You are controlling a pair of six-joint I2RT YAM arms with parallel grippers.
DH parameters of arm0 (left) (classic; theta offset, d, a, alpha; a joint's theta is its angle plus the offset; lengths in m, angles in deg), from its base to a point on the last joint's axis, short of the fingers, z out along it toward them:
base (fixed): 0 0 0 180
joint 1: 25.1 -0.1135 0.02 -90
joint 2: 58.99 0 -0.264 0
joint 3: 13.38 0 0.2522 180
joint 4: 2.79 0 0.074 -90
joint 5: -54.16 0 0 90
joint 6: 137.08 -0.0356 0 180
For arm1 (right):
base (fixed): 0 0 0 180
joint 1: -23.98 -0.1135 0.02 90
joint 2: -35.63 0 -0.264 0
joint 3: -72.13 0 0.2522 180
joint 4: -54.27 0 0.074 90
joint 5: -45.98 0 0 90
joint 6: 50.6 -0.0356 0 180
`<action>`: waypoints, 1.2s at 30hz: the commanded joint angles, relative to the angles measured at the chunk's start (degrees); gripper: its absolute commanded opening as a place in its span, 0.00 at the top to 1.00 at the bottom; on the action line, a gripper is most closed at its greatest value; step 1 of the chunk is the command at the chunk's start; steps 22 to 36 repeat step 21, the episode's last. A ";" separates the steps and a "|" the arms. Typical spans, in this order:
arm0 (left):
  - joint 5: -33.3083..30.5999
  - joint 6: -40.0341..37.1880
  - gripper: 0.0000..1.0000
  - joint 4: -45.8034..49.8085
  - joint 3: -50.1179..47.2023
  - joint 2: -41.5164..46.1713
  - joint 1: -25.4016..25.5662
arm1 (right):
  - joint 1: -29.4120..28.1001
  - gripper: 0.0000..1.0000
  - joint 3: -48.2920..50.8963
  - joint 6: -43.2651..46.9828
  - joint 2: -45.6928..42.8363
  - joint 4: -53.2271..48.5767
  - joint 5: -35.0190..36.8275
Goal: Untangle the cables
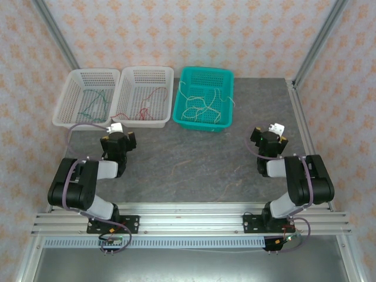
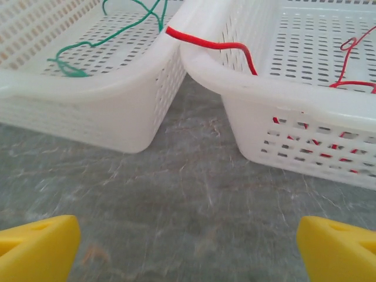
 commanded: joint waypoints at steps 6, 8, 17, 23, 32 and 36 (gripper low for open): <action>0.65 -2.28 0.00 -2.17 2.28 0.63 1.31 | -0.16 0.01 -0.56 0.41 -0.39 1.75 -0.34; 1.42 -2.61 0.00 -2.08 2.38 0.54 1.26 | -0.16 0.01 -0.57 0.43 -0.31 1.76 -0.26; 1.45 -2.61 0.00 -2.32 2.33 0.63 1.25 | -0.16 0.01 -0.75 0.76 -0.25 1.49 -0.96; 1.49 -2.61 0.00 -2.36 2.33 0.59 1.21 | -0.17 0.01 0.00 0.12 -0.46 2.74 0.36; 1.49 -2.61 0.00 -2.36 2.33 0.59 1.21 | -0.17 0.01 0.00 0.12 -0.46 2.74 0.36; 1.49 -2.61 0.00 -2.36 2.33 0.59 1.21 | -0.17 0.01 0.00 0.12 -0.46 2.74 0.36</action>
